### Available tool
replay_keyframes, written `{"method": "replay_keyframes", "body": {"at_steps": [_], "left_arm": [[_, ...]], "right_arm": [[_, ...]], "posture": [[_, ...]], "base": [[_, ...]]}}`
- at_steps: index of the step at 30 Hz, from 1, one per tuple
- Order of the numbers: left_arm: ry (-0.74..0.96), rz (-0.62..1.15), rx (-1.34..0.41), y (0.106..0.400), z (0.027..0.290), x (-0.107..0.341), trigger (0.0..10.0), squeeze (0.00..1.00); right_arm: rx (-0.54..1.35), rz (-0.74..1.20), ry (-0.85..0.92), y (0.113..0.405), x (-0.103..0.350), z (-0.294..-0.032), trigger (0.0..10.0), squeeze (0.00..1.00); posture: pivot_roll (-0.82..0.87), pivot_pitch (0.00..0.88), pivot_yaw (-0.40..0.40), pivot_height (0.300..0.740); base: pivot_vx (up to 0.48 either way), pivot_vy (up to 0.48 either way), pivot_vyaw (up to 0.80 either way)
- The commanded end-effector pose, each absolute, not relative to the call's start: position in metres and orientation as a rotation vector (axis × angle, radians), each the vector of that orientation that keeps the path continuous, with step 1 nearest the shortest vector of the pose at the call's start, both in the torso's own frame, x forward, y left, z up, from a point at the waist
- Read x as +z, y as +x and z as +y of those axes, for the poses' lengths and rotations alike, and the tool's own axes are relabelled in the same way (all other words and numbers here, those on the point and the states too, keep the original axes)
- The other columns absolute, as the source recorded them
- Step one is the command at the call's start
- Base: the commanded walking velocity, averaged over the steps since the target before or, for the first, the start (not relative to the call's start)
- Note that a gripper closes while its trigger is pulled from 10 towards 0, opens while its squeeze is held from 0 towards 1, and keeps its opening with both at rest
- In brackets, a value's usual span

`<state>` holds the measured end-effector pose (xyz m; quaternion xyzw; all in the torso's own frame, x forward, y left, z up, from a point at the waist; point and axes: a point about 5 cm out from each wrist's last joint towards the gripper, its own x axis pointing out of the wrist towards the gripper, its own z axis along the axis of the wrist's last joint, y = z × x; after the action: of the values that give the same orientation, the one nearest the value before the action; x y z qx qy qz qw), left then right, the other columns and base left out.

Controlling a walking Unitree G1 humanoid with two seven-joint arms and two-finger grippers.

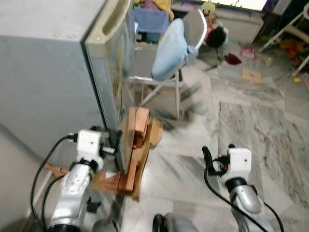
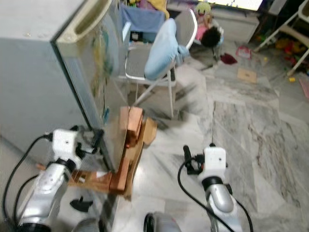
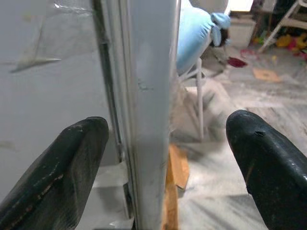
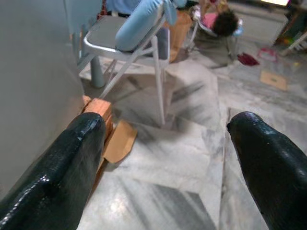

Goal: Restocking fridge

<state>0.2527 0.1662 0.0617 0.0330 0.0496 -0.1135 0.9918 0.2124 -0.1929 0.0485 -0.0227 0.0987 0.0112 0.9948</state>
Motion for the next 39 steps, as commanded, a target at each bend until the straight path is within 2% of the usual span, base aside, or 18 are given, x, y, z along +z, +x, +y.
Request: {"method": "replay_keyframes", "body": {"at_steps": [1, 11, 16, 20, 24, 29, 30, 35, 39], "left_arm": [[0.070, 0.093, -0.212, 0.252, 0.170, 0.064, 10.0, 0.00], [0.025, 0.098, -0.102, 0.244, 0.185, 0.062, 10.0, 0.00], [0.085, 0.081, 0.039, 0.252, 0.193, 0.064, 10.0, 0.00], [0.065, 0.067, -0.050, 0.271, 0.193, 0.066, 10.0, 0.00], [0.087, 0.078, -0.059, 0.284, 0.191, 0.070, 10.0, 0.00], [0.104, 0.065, -0.128, 0.294, 0.184, 0.074, 10.0, 0.00], [0.056, 0.073, -0.168, 0.296, 0.179, 0.074, 10.0, 0.00], [0.021, 0.067, -0.208, 0.293, 0.172, 0.074, 10.0, 0.00], [0.014, 0.088, -0.208, 0.281, 0.169, 0.067, 10.0, 0.00]], "right_arm": [[0.017, 0.209, -0.044, 0.212, 0.047, -0.194, 10.0, 0.00], [0.009, 0.208, -0.047, 0.213, 0.047, -0.195, 10.0, 0.00], [0.010, 0.207, -0.047, 0.215, 0.047, -0.195, 10.0, 0.00], [0.012, 0.207, -0.049, 0.216, 0.048, -0.195, 10.0, 0.00], [0.007, 0.205, -0.051, 0.216, 0.048, -0.196, 10.0, 0.00], [0.002, 0.203, -0.052, 0.216, 0.049, -0.195, 10.0, 0.00], [-0.002, 0.202, -0.053, 0.215, 0.049, -0.196, 10.0, 0.00], [-0.014, 0.205, -0.054, 0.212, 0.049, -0.197, 10.0, 0.00], [-0.012, 0.208, -0.055, 0.211, 0.049, -0.198, 10.0, 0.00]], "posture": [[0.00, 0.050, -0.048, 0.740], [0.00, 0.048, -0.047, 0.740], [0.00, 0.053, -0.056, 0.740], [-0.01, 0.053, -0.054, 0.740], [-0.02, 0.054, -0.047, 0.740], [-0.03, 0.059, -0.040, 0.740], [-0.05, 0.067, -0.032, 0.740], [-0.05, 0.069, -0.035, 0.740], [-0.05, 0.073, -0.042, 0.740]], "base": [[0.000, -0.270, 0.00], [0.000, 0.000, 0.00], [0.000, 0.000, 0.00], [0.000, 0.000, 0.00], [0.000, 0.000, 0.00], [0.000, 0.000, 0.00], [0.000, 0.000, 0.00], [0.000, 0.000, 0.00], [0.000, 0.000, -0.67]]}}
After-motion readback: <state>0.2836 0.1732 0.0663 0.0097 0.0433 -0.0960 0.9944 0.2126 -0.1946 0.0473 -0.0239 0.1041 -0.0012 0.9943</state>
